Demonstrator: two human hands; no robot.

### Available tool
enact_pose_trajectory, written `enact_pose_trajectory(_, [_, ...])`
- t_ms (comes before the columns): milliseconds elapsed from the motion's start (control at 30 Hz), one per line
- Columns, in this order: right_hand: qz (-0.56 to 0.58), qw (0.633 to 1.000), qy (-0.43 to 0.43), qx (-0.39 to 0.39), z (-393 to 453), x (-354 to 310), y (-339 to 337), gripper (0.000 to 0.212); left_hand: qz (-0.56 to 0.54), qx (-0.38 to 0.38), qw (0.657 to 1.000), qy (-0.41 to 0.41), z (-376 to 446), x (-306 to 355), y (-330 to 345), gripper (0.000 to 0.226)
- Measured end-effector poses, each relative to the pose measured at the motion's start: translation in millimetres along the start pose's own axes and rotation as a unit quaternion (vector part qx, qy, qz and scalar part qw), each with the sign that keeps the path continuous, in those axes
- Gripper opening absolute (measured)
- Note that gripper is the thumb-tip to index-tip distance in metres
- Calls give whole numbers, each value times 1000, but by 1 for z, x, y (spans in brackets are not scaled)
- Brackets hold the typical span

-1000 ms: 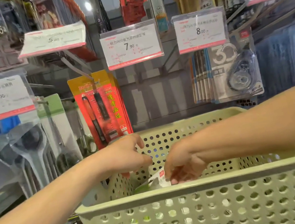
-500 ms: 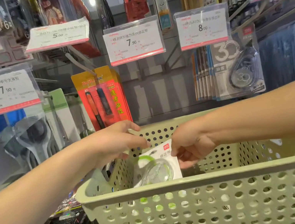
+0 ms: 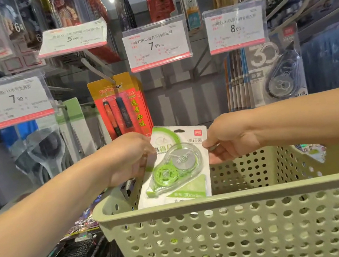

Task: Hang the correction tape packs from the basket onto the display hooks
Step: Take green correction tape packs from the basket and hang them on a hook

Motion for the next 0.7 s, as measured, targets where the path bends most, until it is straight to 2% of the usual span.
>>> enact_pose_trajectory(167, [70,996,-42,16,0,-12,2,15,-46,53,997,23,-3,12,-16,14])
enact_pose_trajectory(267, [108,993,-56,3,-2,-16,5,11,-51,97,993,41,0,15,-29,19])
enact_pose_trajectory(367, [99,994,-54,13,3,-10,2,25,-73,118,990,35,9,9,-37,30])
enact_pose_trajectory(433, [63,998,-29,12,6,2,1,24,-78,137,987,27,11,6,-41,29])
enact_pose_trajectory(567, [-63,995,54,-51,8,36,18,12,-96,155,982,41,15,4,-42,28])
enact_pose_trajectory(633, [-131,986,76,-64,10,50,25,5,-97,171,979,52,14,5,-44,18])
enact_pose_trajectory(700, [-204,971,89,-89,15,64,33,14,-111,174,977,61,12,4,-44,15])
Point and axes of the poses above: each hand's wrist, its own z-axis towards the middle knuckle, its own y-axis out of the palm, x = y × z, the point moved 10 cm from there along z, towards the middle knuckle, and after that the axes turned 12 degrees about -y, right-handed, at the moved point
